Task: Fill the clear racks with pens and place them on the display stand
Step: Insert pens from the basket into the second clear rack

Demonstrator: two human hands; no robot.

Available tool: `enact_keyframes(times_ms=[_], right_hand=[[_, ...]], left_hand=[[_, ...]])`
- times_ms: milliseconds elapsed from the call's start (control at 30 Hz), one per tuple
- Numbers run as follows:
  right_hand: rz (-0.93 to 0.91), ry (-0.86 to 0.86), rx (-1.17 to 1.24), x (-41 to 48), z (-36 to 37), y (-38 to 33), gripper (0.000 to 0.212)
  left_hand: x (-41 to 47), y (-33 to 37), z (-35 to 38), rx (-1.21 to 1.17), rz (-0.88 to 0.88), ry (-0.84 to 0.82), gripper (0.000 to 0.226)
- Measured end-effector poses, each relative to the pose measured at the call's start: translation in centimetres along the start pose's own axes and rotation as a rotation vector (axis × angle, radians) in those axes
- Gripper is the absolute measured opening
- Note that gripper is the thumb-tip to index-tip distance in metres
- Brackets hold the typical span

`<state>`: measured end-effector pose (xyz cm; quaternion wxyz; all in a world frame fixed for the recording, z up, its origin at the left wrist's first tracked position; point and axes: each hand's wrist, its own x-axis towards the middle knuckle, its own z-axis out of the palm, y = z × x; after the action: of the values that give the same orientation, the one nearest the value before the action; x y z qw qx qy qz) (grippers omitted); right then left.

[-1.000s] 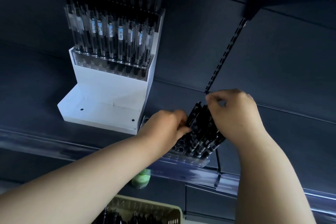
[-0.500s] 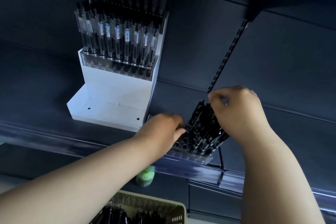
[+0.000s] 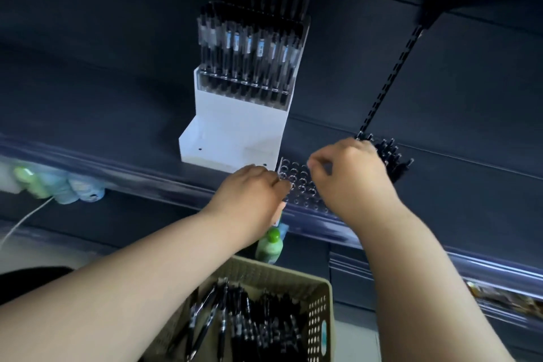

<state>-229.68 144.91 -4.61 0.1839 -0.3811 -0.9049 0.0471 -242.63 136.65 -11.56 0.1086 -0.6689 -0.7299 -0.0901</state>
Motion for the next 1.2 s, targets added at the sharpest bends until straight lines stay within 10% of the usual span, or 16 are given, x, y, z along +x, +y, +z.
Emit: enact_keyframes(times_ms=[500,733,1200], right_hand=[[0.470,-0.577,0.173,-15.4,19.6,-4.9,0.037],[0.584,-0.675,0.236,-16.1,23.4,-5.0,0.035],[0.821,-0.719,0.449,-14.8,27.2,-3.6,0.023]], left_hand=[[-14.0,0.5,12.2,-0.287,-0.494,-0.650,0.037],[-14.5,2.1,15.1,-0.759,-0.942,-0.582,0.036],[-13.0,3.3,18.3,-0.839,-1.389,-0.464,0.047]])
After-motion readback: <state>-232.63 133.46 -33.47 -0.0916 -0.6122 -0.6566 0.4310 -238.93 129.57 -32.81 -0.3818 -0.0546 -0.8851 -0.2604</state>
